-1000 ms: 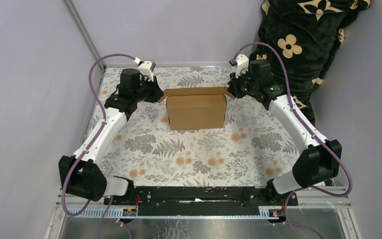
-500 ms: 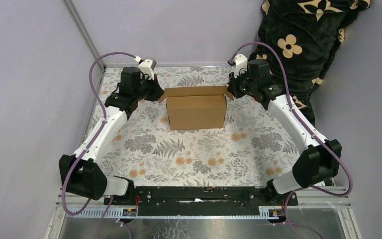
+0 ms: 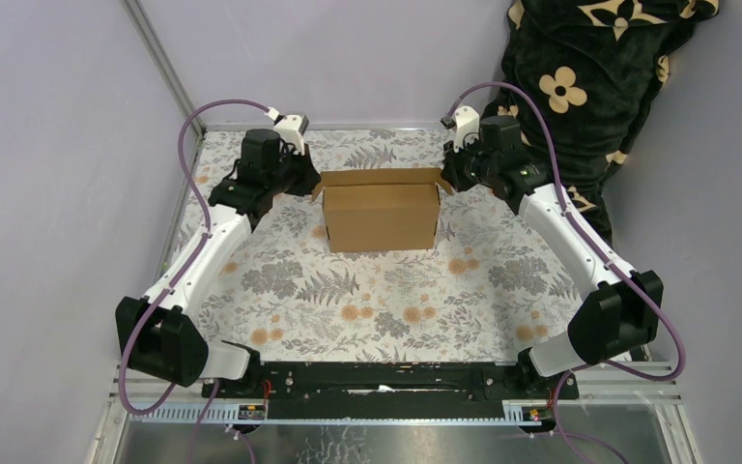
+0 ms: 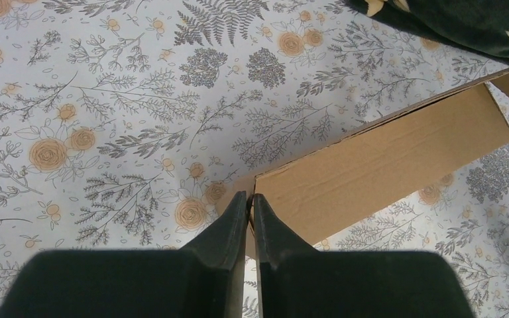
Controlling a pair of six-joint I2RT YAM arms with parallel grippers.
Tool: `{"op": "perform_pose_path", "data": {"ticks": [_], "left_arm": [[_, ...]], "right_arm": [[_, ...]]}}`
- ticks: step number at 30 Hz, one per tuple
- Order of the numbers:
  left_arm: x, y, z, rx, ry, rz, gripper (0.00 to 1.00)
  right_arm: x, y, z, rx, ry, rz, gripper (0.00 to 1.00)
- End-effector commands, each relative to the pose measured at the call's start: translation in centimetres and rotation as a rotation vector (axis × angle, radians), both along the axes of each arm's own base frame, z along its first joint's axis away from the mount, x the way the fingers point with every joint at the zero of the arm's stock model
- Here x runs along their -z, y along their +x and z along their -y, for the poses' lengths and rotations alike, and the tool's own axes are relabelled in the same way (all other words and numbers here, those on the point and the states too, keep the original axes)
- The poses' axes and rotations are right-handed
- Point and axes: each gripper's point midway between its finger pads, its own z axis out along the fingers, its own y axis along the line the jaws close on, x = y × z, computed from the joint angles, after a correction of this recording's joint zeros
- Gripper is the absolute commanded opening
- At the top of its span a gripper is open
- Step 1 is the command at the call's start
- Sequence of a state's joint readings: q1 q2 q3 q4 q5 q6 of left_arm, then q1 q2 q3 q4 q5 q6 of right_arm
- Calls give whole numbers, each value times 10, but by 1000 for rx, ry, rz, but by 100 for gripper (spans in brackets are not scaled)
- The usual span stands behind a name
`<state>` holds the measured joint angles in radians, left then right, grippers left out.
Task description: Fold the paper box
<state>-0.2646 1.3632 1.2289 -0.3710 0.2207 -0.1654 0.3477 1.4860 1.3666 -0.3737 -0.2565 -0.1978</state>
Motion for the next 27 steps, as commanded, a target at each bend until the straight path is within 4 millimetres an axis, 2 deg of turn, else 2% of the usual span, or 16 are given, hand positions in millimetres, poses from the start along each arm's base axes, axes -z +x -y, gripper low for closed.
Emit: {"op": "perform_pose_path", "data": {"ticks": [1,18,27], "left_arm": [[-9,5,0,-17,18,19,12],[-8,5,-3,-44,44,-5,9],[-6,4,2,-50,39,-26,8]], "right_arm": [[-24,4,-8,-2,27,53,10],[-27,2,-7,20,33,35,9],[-21,-1,-8,52,25,2,9]]}}
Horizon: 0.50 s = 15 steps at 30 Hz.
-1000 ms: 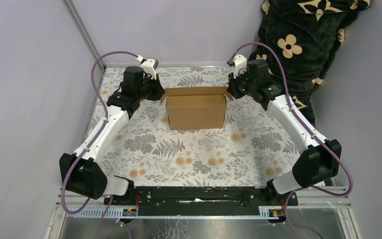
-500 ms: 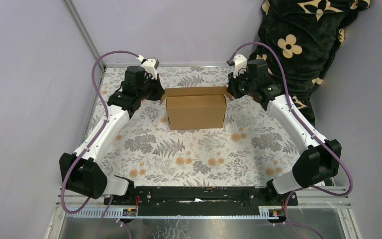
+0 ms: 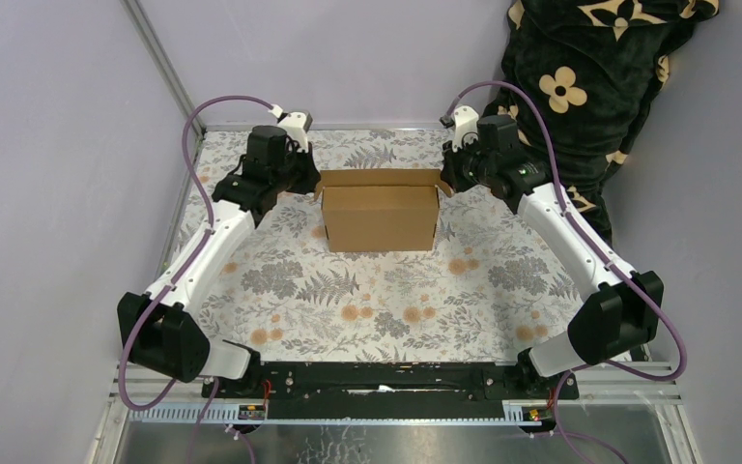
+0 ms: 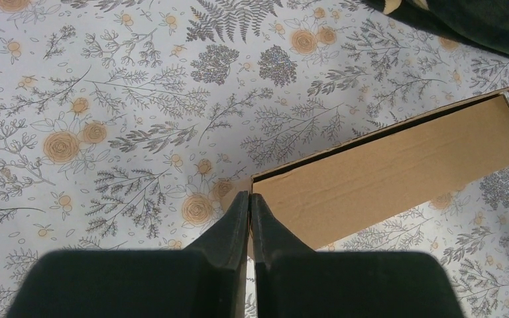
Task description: Fold the paper box
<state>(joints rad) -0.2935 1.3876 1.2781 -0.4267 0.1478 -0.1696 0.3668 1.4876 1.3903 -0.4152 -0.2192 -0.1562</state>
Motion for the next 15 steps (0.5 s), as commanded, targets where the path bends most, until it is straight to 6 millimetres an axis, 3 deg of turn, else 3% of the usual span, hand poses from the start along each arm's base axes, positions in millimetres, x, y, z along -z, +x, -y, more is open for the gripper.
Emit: {"op": "perform_pose_path", "data": {"ticks": [1,15], "left_arm": [[-6,2,2,-14,-1,-6,8],[-8,-2,8,-10,-17,-22,7]], "right_arm": [[-20,3,-6,20,27,31,9],[-18,0,-20,54,50,-30,7]]}}
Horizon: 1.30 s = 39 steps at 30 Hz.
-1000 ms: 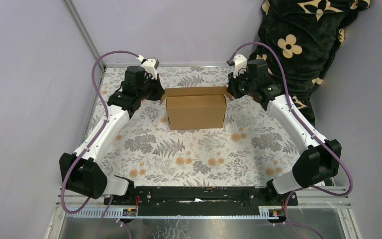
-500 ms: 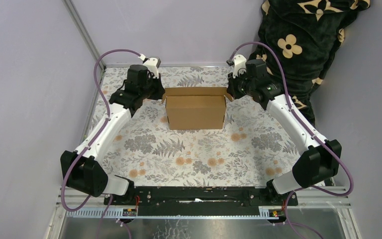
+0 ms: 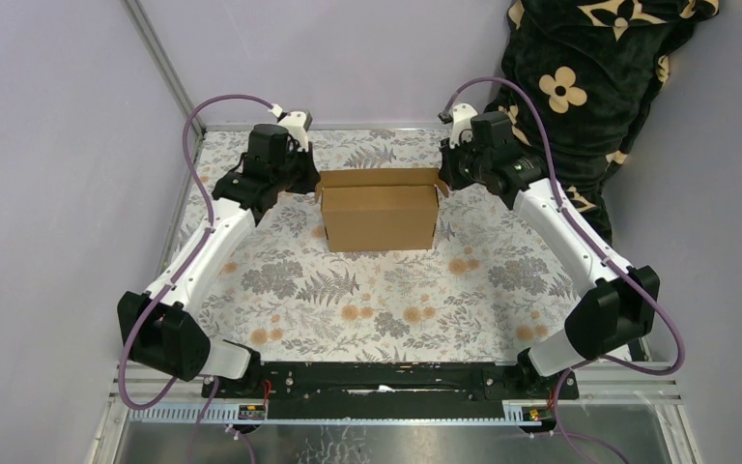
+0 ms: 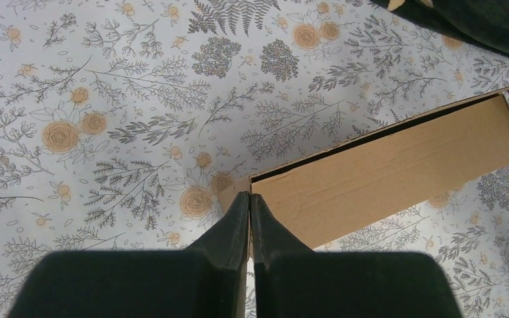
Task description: Fold the paper box
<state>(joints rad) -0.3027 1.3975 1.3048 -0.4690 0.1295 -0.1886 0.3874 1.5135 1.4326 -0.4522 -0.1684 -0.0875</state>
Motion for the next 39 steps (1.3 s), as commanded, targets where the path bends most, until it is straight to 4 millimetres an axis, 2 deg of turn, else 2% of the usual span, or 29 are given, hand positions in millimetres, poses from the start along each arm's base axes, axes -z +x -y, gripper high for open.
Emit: {"op": "perform_pose_path", "data": {"ticks": [1,13,39], "left_arm": [[-7,0,8,7,-20,5,7],[-6,-2,13,0,-40,-22,7],[-4,-5,29,-4,-83,-73,7]], "right_arm": [[-17,-1,-17,-1,36,8,7],[-12,-1,-25,51,27,-48,6],[-19,-8,-37,69,67,-105,6]]}}
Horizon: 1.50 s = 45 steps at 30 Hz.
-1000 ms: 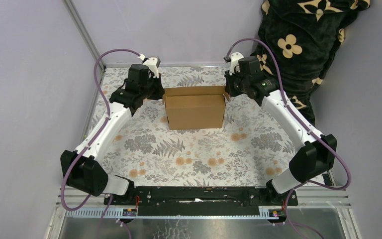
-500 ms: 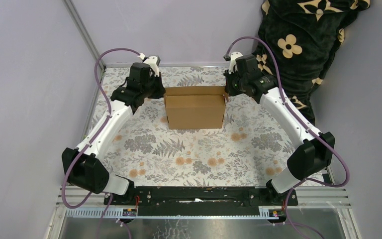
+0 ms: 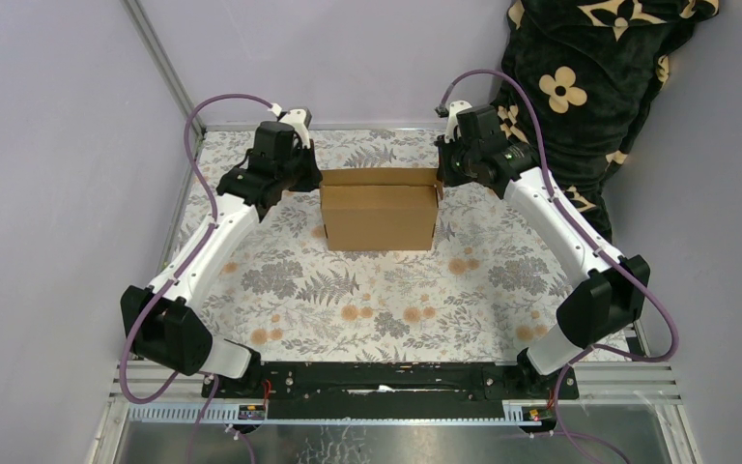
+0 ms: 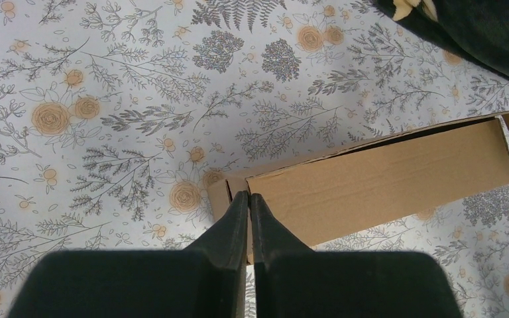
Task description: Fold the paper box
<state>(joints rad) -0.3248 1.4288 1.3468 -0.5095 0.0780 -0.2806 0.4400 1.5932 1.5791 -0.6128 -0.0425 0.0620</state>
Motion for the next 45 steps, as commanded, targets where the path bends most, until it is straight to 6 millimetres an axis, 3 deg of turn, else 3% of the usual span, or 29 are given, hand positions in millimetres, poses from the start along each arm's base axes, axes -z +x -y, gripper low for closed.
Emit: {"op": "perform_pose_path", "data": {"ticks": [1,27,45], "left_arm": [[-4,-7,25,65,-50,-21,7],[20,-25,21,77,-28,-68,5],[10,-25,26,93,-48,-49,5]], "right_arm": [[-19,-6,-31,-63,82,15,6],[-15,-12,-35,-60,94,-15,6],[-30,-14,-39,-55,113,-35,5]]}}
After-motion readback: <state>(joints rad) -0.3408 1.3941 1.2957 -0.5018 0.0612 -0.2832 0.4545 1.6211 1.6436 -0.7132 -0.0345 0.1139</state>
